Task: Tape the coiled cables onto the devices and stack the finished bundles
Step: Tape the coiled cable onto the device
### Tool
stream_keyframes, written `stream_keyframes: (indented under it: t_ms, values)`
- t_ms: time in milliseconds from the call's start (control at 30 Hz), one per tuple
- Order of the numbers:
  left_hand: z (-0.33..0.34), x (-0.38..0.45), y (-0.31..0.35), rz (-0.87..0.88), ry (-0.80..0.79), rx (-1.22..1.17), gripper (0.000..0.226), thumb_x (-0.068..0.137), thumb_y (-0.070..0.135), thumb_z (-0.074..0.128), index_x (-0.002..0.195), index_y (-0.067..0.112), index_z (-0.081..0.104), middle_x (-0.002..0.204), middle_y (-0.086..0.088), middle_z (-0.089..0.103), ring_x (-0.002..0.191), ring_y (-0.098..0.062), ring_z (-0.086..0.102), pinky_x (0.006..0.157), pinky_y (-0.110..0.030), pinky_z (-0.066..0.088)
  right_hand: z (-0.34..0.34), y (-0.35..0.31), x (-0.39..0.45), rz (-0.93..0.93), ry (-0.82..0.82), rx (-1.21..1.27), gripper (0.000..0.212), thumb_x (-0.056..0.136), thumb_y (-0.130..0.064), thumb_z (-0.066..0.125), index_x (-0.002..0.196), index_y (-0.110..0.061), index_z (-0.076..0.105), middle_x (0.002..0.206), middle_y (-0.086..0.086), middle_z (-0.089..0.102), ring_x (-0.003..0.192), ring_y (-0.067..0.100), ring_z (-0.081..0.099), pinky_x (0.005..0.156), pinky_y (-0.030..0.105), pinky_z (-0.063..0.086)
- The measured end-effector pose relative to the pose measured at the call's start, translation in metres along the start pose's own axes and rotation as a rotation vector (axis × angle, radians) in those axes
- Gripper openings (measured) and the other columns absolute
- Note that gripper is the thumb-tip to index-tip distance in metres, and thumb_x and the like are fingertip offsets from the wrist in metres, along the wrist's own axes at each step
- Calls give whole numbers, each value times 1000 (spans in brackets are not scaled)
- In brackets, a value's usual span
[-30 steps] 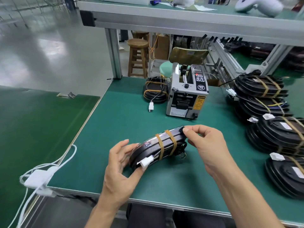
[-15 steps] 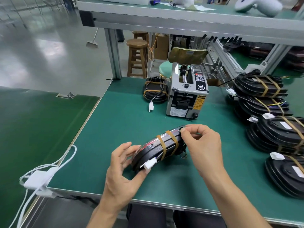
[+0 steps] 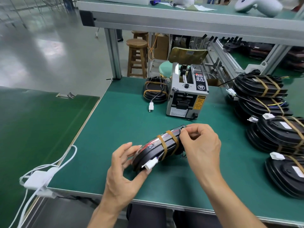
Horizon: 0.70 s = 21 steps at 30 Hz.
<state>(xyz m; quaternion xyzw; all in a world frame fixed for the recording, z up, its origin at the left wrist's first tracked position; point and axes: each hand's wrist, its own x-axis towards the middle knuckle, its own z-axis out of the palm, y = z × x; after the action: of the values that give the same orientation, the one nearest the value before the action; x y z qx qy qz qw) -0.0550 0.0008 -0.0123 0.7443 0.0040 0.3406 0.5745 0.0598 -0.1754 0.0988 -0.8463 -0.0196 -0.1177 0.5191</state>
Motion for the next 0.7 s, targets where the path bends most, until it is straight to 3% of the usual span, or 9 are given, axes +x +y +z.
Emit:
stream_keyframes:
  t_ms: [133,300,400,500,700]
  values:
    - [0,0,1,5,-2,15,83,82,31,88,151,39,43,140,9,69,129,-20,70,108,-25,54,-3,-2,4,31,-29,-28,17,84,-17,75,71,-27,70,93,-13,69,78,1,66,78,27,52]
    - [1,-1,1,13,-5,31,82,83,31,87,151,40,42,141,11,69,130,-18,69,107,-24,53,-10,-1,13,94,-77,-68,15,83,-25,77,70,-27,71,85,-9,72,72,-3,64,64,16,43]
    - [0,-1,1,8,-6,29,81,84,32,87,151,40,42,141,10,69,130,-19,69,108,-25,53,-11,3,16,139,-87,-39,12,81,-26,78,71,-25,71,75,-8,74,65,2,63,57,19,41]
    - [0,0,1,0,-13,20,79,88,39,87,152,37,41,141,7,69,132,-20,68,109,-27,53,-10,9,19,204,-102,56,10,80,-24,80,75,-24,72,69,-18,72,60,-4,63,46,9,38]
    - [0,0,3,-24,-7,6,76,91,53,83,152,37,41,141,7,69,132,-22,68,109,-26,53,1,20,19,351,-184,432,18,91,-8,75,106,-19,72,100,-2,74,69,-9,62,62,5,46]
